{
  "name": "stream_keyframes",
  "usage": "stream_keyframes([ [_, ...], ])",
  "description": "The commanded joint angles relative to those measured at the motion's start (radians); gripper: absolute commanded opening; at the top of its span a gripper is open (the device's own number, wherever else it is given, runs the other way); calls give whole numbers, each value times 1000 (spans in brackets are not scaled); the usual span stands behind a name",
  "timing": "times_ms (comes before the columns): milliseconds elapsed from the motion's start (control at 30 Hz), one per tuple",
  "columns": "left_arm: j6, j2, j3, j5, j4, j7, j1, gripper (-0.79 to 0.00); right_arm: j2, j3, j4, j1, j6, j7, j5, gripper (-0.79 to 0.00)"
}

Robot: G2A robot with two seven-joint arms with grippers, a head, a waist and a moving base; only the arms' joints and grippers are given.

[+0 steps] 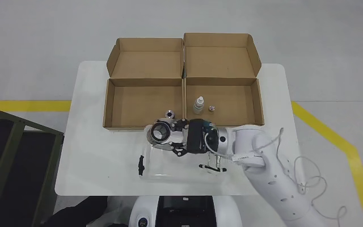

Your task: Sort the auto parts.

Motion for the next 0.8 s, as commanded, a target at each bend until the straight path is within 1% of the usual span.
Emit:
stream_keyframes([
  [0, 0, 0, 0, 0, 0, 0, 0, 0, 0, 10, -16, 4, 11, -20, 4, -785],
  [233, 0, 0, 0, 0, 0, 0, 0, 0, 1, 45, -67, 12, 36, -72, 27, -785],
  [400, 0, 0, 0, 0, 0, 0, 0, 0, 6, 89, -98, -9, 56, -109, 42, -785],
  [600, 0, 0, 0, 0, 0, 0, 0, 0, 8, 117, -101, -16, 41, -159, 71, -785],
  [767, 0, 0, 0, 0, 0, 0, 0, 0, 9, 122, -96, -10, 31, -168, 73, -785],
])
